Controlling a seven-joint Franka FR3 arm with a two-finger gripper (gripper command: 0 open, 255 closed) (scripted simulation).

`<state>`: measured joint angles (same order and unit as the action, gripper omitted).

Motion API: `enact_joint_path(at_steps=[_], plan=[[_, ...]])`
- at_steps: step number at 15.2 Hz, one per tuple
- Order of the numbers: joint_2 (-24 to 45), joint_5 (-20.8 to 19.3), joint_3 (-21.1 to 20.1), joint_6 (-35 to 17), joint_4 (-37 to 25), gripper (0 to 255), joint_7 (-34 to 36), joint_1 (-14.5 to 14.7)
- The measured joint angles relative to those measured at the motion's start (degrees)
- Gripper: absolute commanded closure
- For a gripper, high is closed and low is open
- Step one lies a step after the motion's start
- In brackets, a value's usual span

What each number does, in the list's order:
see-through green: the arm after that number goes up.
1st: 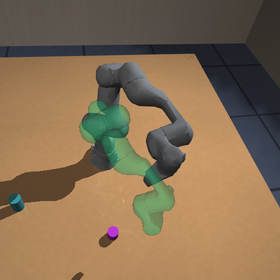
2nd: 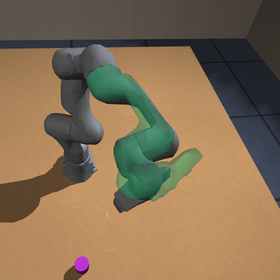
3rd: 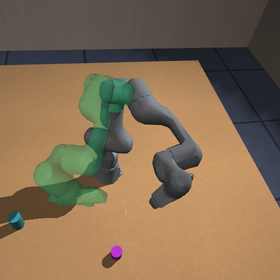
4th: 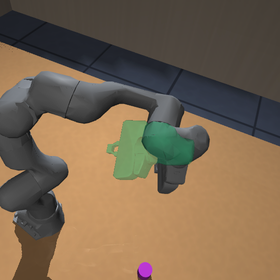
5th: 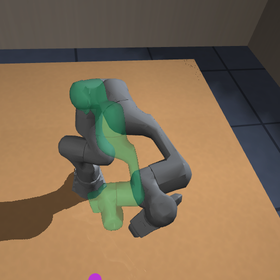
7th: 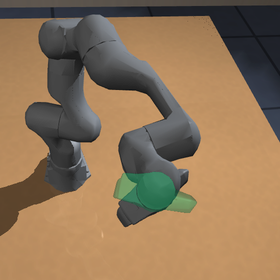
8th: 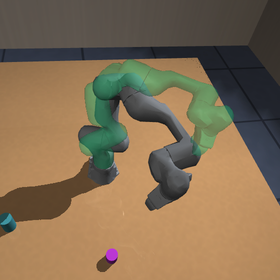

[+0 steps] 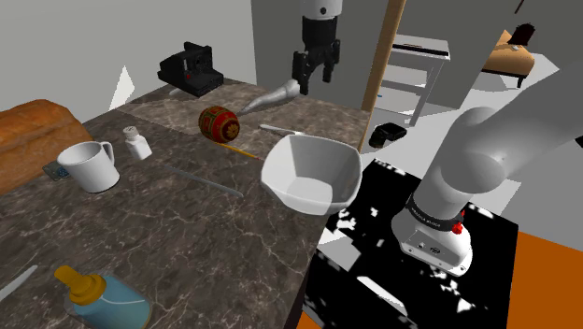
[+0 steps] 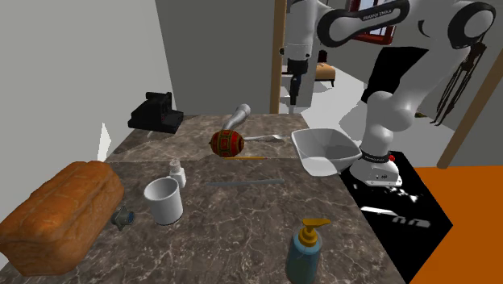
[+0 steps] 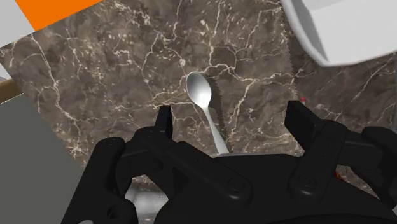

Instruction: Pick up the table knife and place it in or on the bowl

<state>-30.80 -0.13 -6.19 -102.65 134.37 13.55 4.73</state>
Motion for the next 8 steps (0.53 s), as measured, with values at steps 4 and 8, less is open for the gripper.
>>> enact_joint_path(at_steps=[4,8], plan=[[6.22,1.31,-2.99,-3.93,-1.95,0,1.74,1.93],[12.70,1.94,-5.81,-6.86,-5.21,0,3.36,3.66]])
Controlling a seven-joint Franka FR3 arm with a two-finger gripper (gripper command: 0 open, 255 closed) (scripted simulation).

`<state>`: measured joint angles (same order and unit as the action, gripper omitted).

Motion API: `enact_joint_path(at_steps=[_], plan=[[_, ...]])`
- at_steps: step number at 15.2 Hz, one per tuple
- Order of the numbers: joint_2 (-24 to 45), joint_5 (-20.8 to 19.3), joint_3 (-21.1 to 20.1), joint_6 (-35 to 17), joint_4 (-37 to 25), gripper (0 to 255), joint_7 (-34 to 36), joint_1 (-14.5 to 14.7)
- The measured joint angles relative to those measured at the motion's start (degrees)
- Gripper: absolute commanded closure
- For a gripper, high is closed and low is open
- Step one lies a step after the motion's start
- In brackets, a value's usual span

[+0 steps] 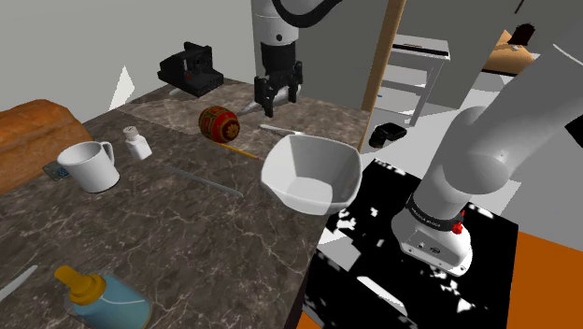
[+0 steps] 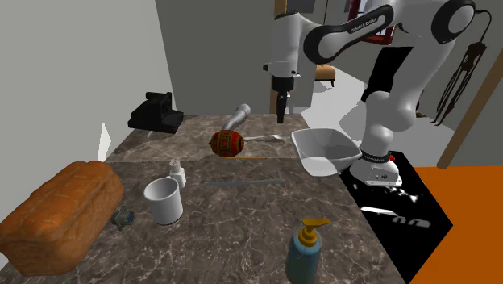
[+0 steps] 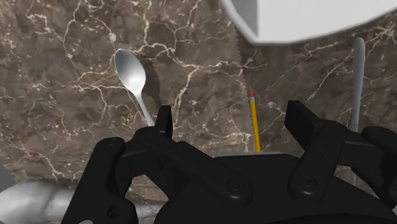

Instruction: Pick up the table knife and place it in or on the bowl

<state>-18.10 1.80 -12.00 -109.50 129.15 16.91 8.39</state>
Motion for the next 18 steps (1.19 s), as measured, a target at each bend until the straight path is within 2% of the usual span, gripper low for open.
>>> enact_joint_path(at_steps=[7,18], plan=[[12.21,-0.85,-4.35,-4.96,-6.66,0,2.79,2.68],[32.40,-6.24,-9.16,-7.44,-22.80,0,8.06,8.75]])
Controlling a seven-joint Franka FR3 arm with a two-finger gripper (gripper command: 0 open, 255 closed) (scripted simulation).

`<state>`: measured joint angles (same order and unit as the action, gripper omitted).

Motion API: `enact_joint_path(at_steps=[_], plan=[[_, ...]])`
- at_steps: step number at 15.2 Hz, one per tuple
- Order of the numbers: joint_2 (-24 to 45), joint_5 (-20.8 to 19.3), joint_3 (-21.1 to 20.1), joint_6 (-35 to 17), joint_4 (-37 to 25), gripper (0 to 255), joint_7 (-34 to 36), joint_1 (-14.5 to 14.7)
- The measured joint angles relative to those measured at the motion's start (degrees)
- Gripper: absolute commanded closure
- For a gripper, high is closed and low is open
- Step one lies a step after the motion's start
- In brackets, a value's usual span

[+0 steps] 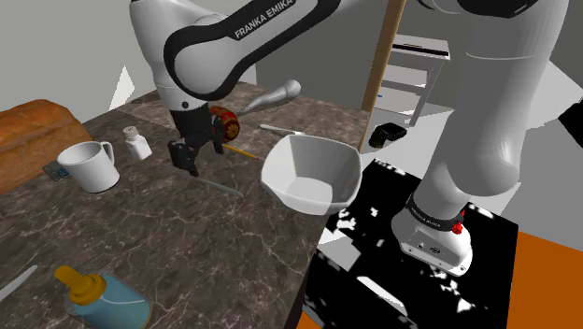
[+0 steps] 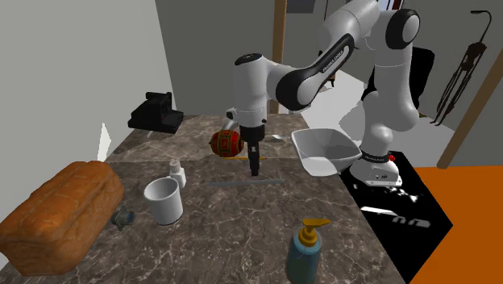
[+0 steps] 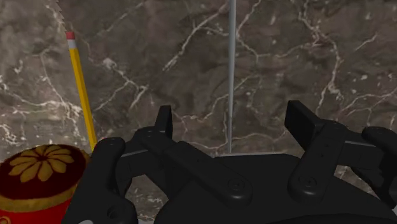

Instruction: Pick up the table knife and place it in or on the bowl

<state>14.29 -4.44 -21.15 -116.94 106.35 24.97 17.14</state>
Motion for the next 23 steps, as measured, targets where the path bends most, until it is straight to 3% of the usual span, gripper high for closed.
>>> enact_joint_path(at_steps=[14,15,23], plan=[[4.16,-1.69,0.13,-4.86,0.98,0,1.25,1.09],[4.16,-1.69,0.13,-4.86,0.98,255,1.25,1.09],[4.17,-1.69,0.13,-4.86,0.98,255,1.25,1.09]])
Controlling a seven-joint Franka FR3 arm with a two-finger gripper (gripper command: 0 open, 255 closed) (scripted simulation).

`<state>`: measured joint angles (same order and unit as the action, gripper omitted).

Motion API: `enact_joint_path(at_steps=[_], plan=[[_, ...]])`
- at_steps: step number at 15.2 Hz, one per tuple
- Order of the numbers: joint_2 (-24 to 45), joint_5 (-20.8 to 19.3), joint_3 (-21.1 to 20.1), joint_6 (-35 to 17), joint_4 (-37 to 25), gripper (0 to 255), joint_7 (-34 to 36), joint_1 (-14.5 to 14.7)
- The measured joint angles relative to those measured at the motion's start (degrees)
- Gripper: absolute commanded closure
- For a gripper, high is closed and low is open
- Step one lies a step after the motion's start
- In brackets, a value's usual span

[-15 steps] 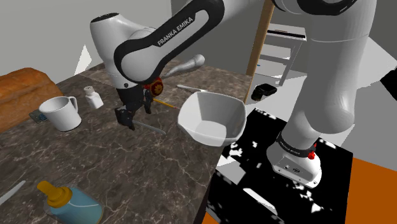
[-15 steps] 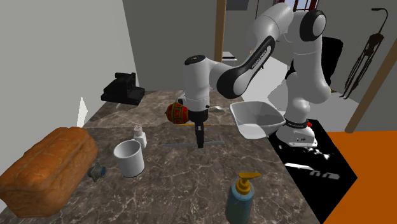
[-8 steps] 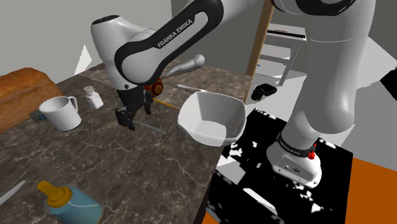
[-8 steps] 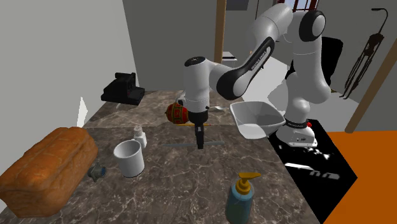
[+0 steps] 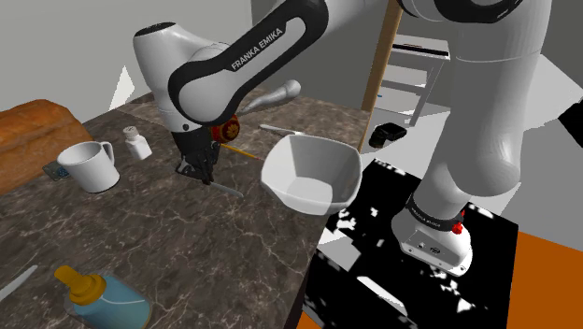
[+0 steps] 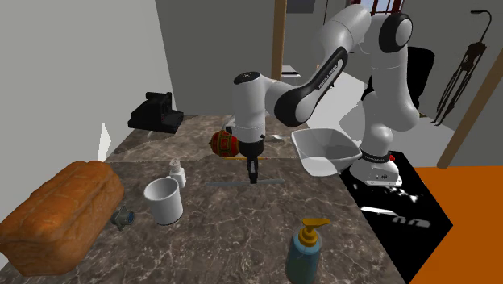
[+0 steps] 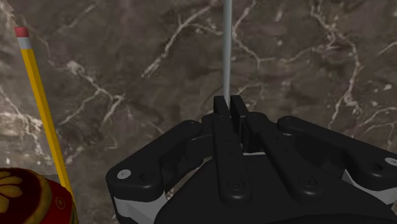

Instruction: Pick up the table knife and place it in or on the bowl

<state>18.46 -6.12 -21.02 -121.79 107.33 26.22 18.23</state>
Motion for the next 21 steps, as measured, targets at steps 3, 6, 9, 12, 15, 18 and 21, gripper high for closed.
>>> enact_joint_path(at_steps=[3,6,9,12,15,18,21], plan=[[-0.14,0.07,-0.02,0.28,-0.15,255,-0.08,-0.04],[-0.94,0.45,-0.15,2.03,-1.18,255,-0.34,-0.16],[-2.03,0.93,-0.33,3.88,-2.02,255,-0.59,-0.28],[-2.81,1.30,-0.47,5.92,-3.33,255,-0.77,-0.34],[-3.52,1.63,-0.60,8.01,-4.77,255,-0.89,-0.35],[-4.32,1.99,-0.70,10.15,-6.16,255,-1.11,-0.44],[-5.16,2.34,-0.78,12.07,-7.31,255,-1.35,-0.55]])
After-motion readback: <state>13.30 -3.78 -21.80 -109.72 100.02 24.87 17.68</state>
